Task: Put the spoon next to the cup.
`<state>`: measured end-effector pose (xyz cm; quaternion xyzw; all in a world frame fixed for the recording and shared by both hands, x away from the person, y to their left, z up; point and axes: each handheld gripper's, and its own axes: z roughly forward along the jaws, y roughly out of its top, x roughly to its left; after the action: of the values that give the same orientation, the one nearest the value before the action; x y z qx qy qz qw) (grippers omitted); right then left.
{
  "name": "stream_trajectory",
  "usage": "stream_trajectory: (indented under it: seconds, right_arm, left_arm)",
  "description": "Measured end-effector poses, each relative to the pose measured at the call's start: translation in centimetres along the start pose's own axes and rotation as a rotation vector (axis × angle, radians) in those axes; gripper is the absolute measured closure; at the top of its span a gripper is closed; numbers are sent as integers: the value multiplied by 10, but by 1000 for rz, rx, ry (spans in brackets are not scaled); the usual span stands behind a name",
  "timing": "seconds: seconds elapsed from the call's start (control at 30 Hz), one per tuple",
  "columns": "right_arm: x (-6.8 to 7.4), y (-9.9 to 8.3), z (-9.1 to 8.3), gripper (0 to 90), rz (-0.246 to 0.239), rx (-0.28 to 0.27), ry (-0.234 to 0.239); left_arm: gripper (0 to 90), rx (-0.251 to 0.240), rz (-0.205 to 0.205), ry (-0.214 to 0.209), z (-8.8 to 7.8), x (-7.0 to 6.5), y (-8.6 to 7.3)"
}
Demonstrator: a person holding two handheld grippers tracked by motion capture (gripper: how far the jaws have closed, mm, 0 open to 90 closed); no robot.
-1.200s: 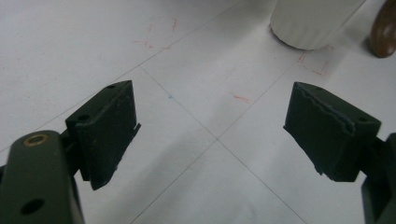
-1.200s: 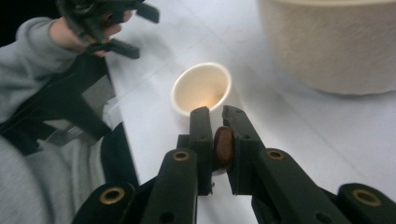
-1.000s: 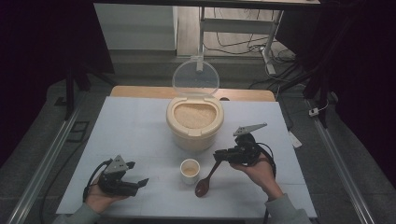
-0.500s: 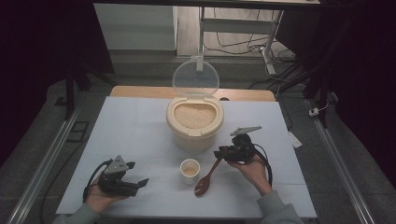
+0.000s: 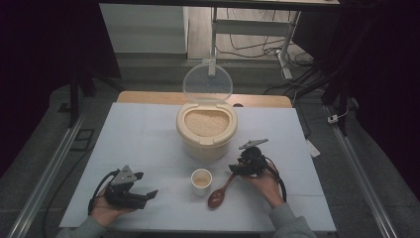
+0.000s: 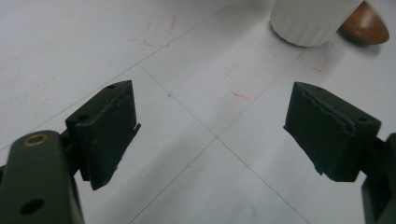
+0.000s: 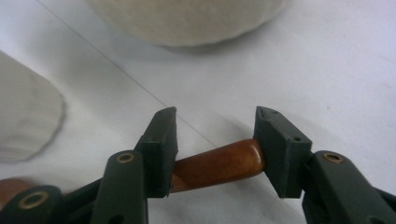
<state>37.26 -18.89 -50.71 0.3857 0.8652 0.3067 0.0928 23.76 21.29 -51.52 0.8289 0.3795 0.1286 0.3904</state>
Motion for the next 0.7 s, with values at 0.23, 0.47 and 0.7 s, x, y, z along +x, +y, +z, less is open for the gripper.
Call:
stream_trajectory:
  seconds: [0.23, 0.47, 0.7]
  right_arm:
    - [-2, 0, -6, 450, 14, -67, -37]
    - [-4, -9, -35, 440, -21, -197, 31]
    - [-2, -33, -58, 430, -101, -287, 68]
  left_arm:
    - [169, 0, 1, 1, 0, 0, 0]
    - [168, -7, -5, 7, -1, 0, 0]
    - [161, -7, -16, 11, -1, 1, 0]
